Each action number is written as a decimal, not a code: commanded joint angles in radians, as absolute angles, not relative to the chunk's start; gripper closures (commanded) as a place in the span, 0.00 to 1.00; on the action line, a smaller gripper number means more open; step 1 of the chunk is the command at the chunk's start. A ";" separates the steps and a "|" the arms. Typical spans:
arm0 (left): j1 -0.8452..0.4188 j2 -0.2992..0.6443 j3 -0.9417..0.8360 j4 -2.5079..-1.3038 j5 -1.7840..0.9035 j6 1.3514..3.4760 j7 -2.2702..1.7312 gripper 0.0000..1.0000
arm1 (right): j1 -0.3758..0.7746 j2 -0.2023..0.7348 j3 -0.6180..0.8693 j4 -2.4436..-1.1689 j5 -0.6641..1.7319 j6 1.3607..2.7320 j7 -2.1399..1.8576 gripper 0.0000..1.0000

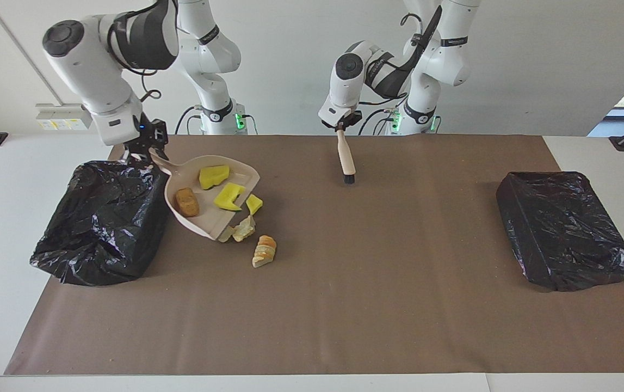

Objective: Sweep and dump trash in bin
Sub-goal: 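Carry the loaded dustpan with the right gripper over the nearby black bin, then tip the dustpan with the right gripper to dump pieces into the bin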

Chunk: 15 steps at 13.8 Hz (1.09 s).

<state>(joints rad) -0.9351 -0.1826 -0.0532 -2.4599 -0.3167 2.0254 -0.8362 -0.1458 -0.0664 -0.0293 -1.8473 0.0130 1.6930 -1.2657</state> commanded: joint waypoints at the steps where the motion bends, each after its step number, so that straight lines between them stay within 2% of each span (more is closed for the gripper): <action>1: -0.954 -0.163 -0.040 -2.462 -0.354 2.056 -0.830 1.00 | -0.266 -0.035 -0.017 -1.787 -0.095 1.678 -1.360 1.00; 4: -0.965 -0.161 -0.040 -2.465 -0.359 2.057 -0.827 1.00 | -0.424 0.079 -0.017 -1.663 -0.202 1.700 -1.618 1.00; 6: -0.965 -0.160 -0.040 -2.465 -0.359 2.054 -0.822 1.00 | -0.454 0.121 -0.017 -1.621 -0.283 1.774 -1.724 1.00; 7: -0.966 -0.160 -0.040 -2.467 -0.359 2.056 -0.824 0.76 | -0.457 0.123 -0.017 -1.624 -0.310 1.833 -1.748 1.00; 8: -0.977 -0.161 -0.038 -2.473 -0.359 2.056 -0.822 0.68 | -0.456 0.123 -0.017 -1.632 -0.334 1.857 -1.758 1.00; 9: -0.985 -0.161 -0.038 -2.474 -0.360 2.054 -0.821 0.65 | -0.445 0.124 -0.015 -1.635 -0.389 1.865 -1.785 1.00; 11: -0.983 -0.160 -0.037 -2.473 -0.360 2.052 -0.777 0.42 | -0.440 0.121 -0.003 -1.661 -0.487 1.879 -1.828 1.00; 12: -0.977 -0.155 -0.035 -2.467 -0.359 2.054 -0.749 0.16 | -0.436 0.123 0.001 -1.670 -0.532 1.897 -1.857 1.00; 13: -0.973 -0.138 -0.032 -2.451 -0.350 2.052 -0.729 0.00 | -0.401 0.123 0.002 -1.684 -0.596 1.919 -1.887 1.00; 15: -0.912 -0.137 -0.029 -2.415 -0.325 2.051 -0.680 0.00 | -0.361 0.123 0.002 -1.687 -0.691 1.925 -1.952 1.00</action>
